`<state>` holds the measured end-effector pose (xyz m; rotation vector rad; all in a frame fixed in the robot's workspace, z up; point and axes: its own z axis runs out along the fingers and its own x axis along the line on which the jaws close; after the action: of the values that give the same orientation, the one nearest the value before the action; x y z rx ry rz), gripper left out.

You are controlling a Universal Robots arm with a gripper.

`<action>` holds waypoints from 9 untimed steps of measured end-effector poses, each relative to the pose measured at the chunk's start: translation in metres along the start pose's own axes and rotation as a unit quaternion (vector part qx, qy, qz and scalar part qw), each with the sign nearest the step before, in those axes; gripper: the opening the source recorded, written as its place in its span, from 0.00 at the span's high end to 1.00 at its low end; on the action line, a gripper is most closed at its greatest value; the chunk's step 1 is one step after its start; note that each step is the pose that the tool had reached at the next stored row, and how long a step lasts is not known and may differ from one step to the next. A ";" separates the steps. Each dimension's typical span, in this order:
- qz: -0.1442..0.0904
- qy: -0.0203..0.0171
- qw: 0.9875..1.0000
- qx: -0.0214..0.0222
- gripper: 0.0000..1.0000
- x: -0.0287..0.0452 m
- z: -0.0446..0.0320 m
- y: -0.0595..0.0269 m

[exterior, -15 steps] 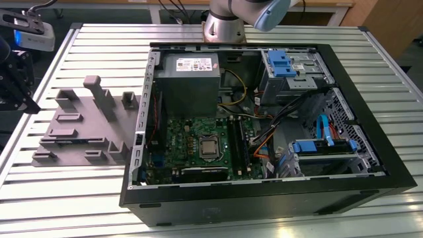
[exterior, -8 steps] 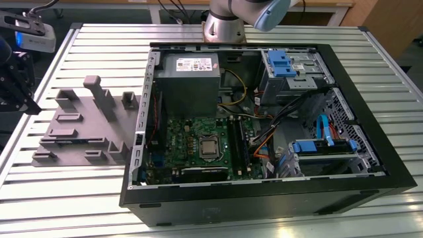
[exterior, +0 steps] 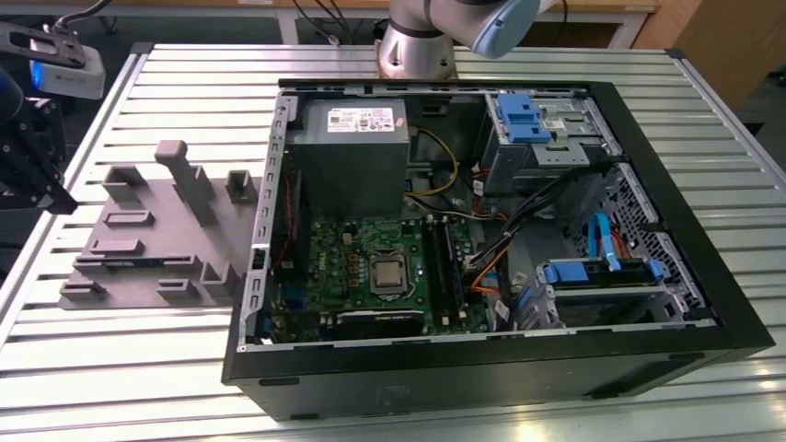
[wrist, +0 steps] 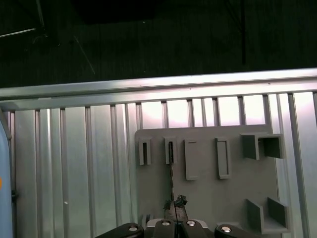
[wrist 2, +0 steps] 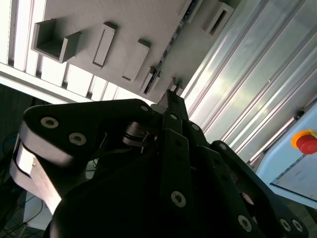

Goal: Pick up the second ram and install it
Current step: 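Pick up the second ram and move it above second insertion slot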

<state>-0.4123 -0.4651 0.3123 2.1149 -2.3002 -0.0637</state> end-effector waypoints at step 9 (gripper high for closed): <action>-0.003 0.000 1.000 0.000 0.89 0.0000 0.0011 0.0000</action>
<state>-0.4123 -0.4651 0.3111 2.1206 -2.2948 -0.0637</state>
